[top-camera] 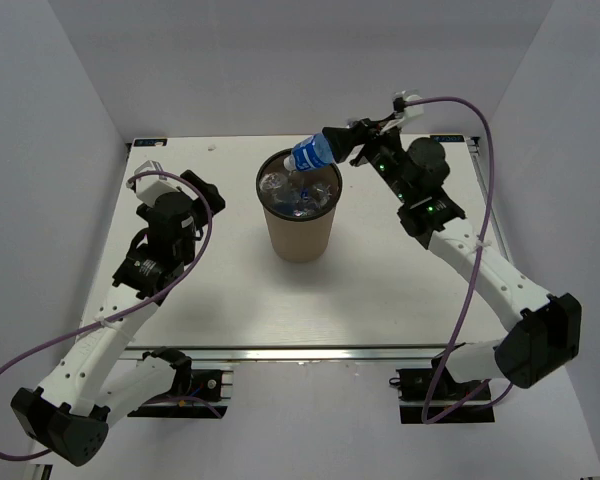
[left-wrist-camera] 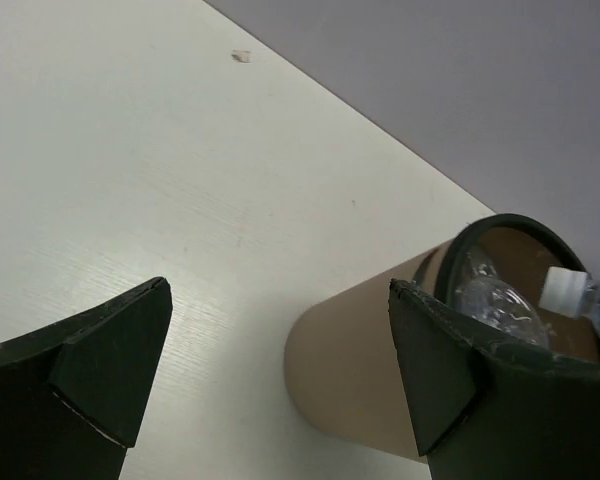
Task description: Put the plastic bottles in the bin
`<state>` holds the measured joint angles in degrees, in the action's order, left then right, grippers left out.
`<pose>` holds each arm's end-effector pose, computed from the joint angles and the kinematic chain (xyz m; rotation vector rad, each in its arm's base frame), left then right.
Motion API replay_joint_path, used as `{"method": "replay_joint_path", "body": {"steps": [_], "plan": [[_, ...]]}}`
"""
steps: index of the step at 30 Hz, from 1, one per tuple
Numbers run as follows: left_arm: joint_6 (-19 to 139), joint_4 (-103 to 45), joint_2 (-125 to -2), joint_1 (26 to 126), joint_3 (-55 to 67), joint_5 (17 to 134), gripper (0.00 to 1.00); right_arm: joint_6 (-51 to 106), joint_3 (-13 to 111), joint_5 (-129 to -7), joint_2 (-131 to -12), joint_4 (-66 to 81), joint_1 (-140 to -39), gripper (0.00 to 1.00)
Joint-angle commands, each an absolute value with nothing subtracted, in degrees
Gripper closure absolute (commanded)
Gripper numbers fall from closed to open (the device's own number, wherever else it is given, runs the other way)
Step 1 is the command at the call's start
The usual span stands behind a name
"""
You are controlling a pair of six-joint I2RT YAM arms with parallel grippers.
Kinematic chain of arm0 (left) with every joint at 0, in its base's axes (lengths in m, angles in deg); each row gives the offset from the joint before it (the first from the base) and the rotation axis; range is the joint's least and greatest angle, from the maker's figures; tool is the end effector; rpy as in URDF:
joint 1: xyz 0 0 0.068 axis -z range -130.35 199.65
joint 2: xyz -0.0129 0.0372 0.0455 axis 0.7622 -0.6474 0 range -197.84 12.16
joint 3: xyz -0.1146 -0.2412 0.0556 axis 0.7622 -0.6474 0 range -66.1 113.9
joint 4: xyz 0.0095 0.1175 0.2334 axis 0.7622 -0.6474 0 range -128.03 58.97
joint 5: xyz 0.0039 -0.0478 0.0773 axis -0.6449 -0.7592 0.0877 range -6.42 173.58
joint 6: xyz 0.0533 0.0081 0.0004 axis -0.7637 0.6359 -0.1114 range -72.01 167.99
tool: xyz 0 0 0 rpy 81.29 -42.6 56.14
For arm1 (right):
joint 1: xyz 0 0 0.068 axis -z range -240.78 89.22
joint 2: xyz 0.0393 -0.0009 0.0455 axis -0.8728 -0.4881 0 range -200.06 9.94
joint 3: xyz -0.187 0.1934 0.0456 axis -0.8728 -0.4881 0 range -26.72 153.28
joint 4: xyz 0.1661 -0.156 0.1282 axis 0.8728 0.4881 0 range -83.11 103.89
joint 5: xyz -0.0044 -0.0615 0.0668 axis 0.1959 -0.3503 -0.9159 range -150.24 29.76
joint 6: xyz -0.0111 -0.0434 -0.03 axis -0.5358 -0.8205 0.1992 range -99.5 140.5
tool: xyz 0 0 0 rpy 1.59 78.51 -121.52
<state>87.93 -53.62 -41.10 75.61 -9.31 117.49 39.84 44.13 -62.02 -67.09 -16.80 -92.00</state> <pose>0.1893 -0.0701 0.3662 -0.6105 1.7485 -0.2382 0.2690 0.1644 0.4371 -0.1625 1.2944 0.7778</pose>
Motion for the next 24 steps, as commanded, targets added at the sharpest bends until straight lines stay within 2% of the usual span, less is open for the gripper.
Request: {"method": "replay_joint_path", "body": {"steps": [1, 6, 12, 13, 21, 24], "plan": [[87.19, -55.90, -41.19, 75.32, -9.94, 122.51, 0.02, 30.55, 48.25, -55.77, -70.56, -12.37, -94.09, 0.93], [86.84, -54.85, -43.30, 75.14, -10.20, 122.08, 0.02, 23.59, 51.67, -51.90, -76.61, -10.69, -98.39, 0.93], [86.66, -53.88, -43.13, 74.97, -11.87, 121.02, 0.02, 12.26, 50.89, -44.52, -82.07, -11.93, -104.11, 0.81], [86.66, -53.88, -42.60, 74.97, -12.39, 120.50, 0.02, 12.15, 50.19, -42.94, -82.51, -11.40, -104.46, 0.76], [86.66, -53.79, -40.93, 74.88, -13.37, 119.53, 0.02, 17.16, 41.75, -39.06, -78.13, -14.73, -105.52, 0.72], [86.92, -53.79, -41.28, 74.88, -13.37, 118.65, 0.02, 17.86, 42.89, -39.76, -78.56, -11.85, -105.52, 0.57]]}}
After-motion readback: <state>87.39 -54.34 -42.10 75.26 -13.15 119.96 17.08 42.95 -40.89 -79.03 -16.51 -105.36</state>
